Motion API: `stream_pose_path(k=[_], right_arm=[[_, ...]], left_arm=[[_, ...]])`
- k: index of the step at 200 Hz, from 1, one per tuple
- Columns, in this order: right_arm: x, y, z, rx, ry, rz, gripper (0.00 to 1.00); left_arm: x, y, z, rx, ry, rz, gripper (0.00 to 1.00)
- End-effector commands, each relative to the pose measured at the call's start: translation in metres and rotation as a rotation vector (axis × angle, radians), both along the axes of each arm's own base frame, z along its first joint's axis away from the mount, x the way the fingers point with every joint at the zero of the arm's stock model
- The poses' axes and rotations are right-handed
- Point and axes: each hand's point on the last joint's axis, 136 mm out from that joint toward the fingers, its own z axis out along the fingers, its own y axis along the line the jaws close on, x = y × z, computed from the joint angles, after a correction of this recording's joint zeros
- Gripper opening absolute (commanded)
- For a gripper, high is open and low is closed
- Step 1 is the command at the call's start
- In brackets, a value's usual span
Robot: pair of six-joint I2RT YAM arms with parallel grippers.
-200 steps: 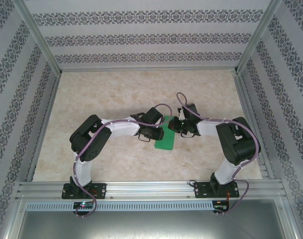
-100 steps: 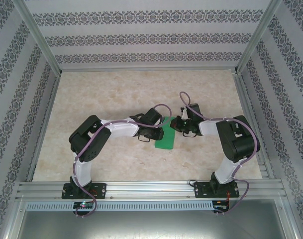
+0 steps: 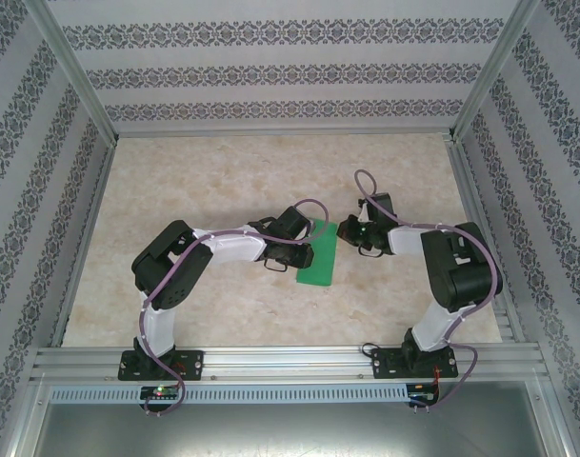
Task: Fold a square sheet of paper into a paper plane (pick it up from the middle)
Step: Fold the square sheet of paper in half at the center of the table.
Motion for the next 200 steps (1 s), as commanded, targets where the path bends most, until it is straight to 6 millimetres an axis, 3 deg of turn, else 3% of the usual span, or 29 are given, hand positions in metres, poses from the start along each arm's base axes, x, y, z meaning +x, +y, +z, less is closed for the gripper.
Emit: stream_pose_path(k=[1, 36, 94, 200], right_arm=[[0.007, 0.0, 0.026, -0.013, -0.066, 0.01, 0.0], [-0.004, 0.027, 0.048, 0.051, -0.098, 0.056, 0.0], [0.017, 0.043, 0.019, 0.07, -0.066, 0.063, 0.0], [0.028, -0.01, -0.032, -0.085, 0.014, -0.064, 0.0]], left_arm=[[-0.065, 0.081, -0.079, 0.365, 0.254, -0.003, 0.23], [-0.064, 0.078, -0.08, 0.357, 0.255, -0.006, 0.23], [-0.065, 0.078, -0.079, 0.351, 0.255, -0.011, 0.23], [-0.067, 0.08, -0.08, 0.355, 0.259, -0.012, 0.23]])
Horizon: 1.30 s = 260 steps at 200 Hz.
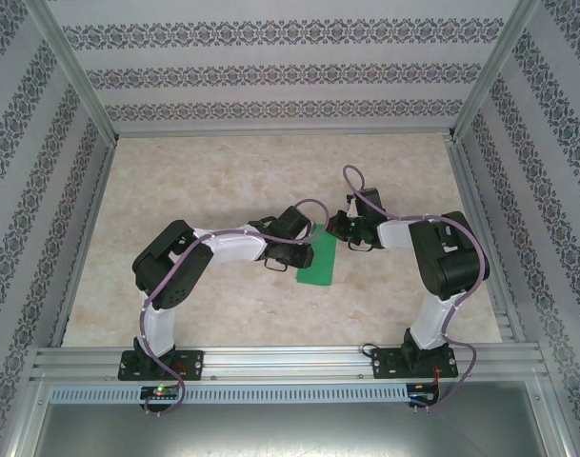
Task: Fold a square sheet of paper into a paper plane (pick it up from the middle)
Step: Fold the square sheet of paper in half at the center of the table.
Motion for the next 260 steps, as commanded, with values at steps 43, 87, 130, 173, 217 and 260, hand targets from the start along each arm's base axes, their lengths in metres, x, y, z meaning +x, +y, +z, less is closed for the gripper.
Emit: stream_pose_path(k=[43, 87, 130, 173, 217, 260], right_arm=[[0.016, -0.058, -0.025, -0.132, 0.01, -0.174, 0.0], [0.023, -0.063, -0.018, -0.105, -0.009, -0.197, 0.0], [0.026, -0.063, -0.014, -0.078, -0.025, -0.19, 0.0], [0.022, -0.054, 0.03, -0.031, -0.095, -0.143, 0.0], [-0.046, -0.009, 0.043, 0.072, -0.025, 0.005, 0.0], [-0.105, 0.013, 0.032, 0.065, 0.061, 0.088, 0.0]], left_arm=[[-0.07, 0.082, -0.082, 0.355, 0.265, -0.003, 0.23], [-0.07, 0.083, -0.082, 0.357, 0.268, -0.003, 0.23], [-0.072, 0.083, -0.084, 0.354, 0.274, -0.002, 0.23], [-0.07, 0.081, -0.083, 0.349, 0.273, -0.004, 0.23], [-0.069, 0.076, -0.081, 0.331, 0.271, -0.004, 0.23], [-0.067, 0.069, -0.079, 0.305, 0.274, -0.012, 0.23]])
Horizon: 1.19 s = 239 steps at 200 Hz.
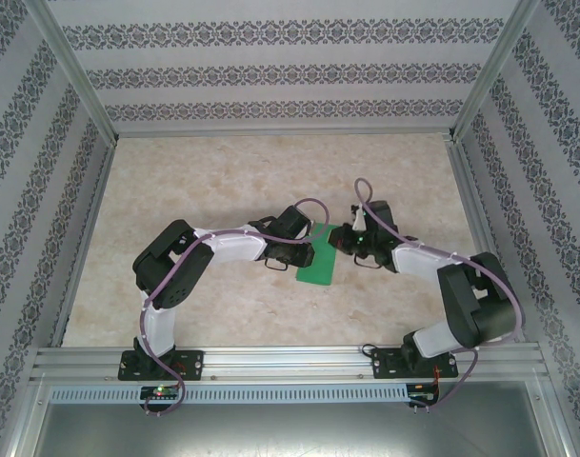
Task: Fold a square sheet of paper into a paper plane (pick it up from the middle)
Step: Fold the square sheet of paper in half at the center of the table.
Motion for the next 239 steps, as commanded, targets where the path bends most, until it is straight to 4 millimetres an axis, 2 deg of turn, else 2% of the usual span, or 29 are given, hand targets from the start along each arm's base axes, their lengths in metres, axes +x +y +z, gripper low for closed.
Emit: stream_pose_path(k=[1, 25, 68, 113, 171, 239], right_arm=[[-0.031, 0.001, -0.013, -0.01, 0.09, 0.022, 0.0], [-0.042, 0.008, -0.02, 0.009, 0.114, 0.054, 0.0], [-0.048, 0.025, -0.024, 0.023, 0.134, 0.115, 0.0], [-0.067, 0.014, -0.046, -0.052, 0.207, 0.137, 0.0], [-0.089, 0.001, -0.057, -0.13, 0.239, 0.175, 0.0], [-0.124, -0.014, -0.07, -0.213, 0.303, 0.192, 0.0]], left_arm=[[-0.071, 0.072, -0.08, 0.319, 0.289, -0.012, 0.23], [-0.069, 0.07, -0.08, 0.313, 0.288, -0.015, 0.23], [-0.07, 0.071, -0.08, 0.311, 0.29, -0.011, 0.23], [-0.071, 0.072, -0.081, 0.312, 0.29, -0.009, 0.23], [-0.069, 0.074, -0.083, 0.33, 0.283, -0.009, 0.23], [-0.071, 0.078, -0.09, 0.34, 0.293, -0.005, 0.23]])
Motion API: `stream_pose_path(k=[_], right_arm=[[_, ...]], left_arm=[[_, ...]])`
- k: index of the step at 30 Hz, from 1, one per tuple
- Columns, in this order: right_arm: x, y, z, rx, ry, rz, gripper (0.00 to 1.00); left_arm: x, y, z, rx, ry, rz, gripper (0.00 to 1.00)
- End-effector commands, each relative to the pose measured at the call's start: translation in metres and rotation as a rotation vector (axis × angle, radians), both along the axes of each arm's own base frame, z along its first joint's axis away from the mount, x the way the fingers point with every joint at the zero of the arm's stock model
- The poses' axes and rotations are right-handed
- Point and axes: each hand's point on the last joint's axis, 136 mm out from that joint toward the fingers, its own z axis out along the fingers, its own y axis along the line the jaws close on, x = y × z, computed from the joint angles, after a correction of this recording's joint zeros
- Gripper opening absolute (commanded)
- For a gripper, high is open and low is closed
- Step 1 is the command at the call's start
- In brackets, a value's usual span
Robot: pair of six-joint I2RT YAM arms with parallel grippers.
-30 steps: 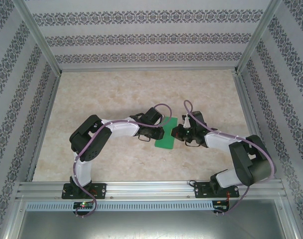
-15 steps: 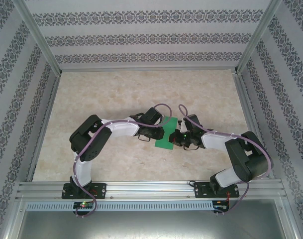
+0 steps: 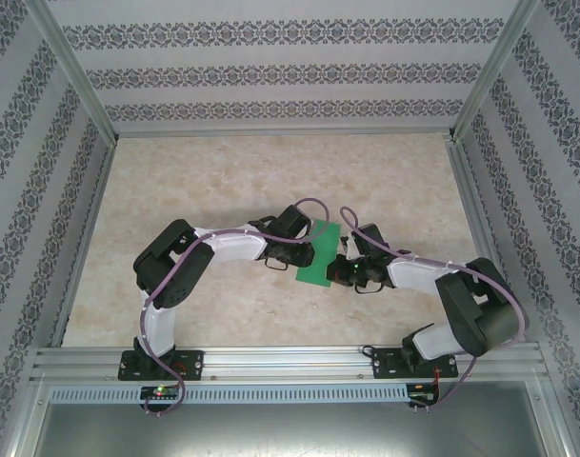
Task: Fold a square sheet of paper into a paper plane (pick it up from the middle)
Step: Fold the square sheet of paper in half at the center of the table.
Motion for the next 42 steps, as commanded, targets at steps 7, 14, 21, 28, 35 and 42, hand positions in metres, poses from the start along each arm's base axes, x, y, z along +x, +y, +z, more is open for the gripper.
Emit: stream_pose_path(k=[7, 14, 21, 28, 35, 42], right_arm=[[-0.058, -0.026, -0.028, -0.137, 0.143, 0.031, 0.0], [-0.045, -0.021, 0.008, -0.089, 0.061, 0.02, 0.01], [0.01, -0.024, 0.042, 0.049, -0.053, -0.122, 0.08], [0.05, -0.029, 0.042, 0.136, -0.059, -0.203, 0.24], [0.069, -0.023, 0.03, 0.163, -0.033, -0.187, 0.3], [0.076, -0.022, 0.018, 0.137, -0.001, -0.178, 0.32]], left_arm=[[-0.072, 0.08, -0.09, 0.341, 0.295, -0.009, 0.23], [-0.071, 0.075, -0.087, 0.322, 0.295, -0.016, 0.23], [-0.068, 0.071, -0.084, 0.308, 0.288, -0.017, 0.23], [-0.069, 0.07, -0.084, 0.302, 0.287, -0.021, 0.24], [-0.069, 0.071, -0.083, 0.3, 0.284, -0.02, 0.23], [-0.069, 0.07, -0.082, 0.294, 0.283, -0.02, 0.24]])
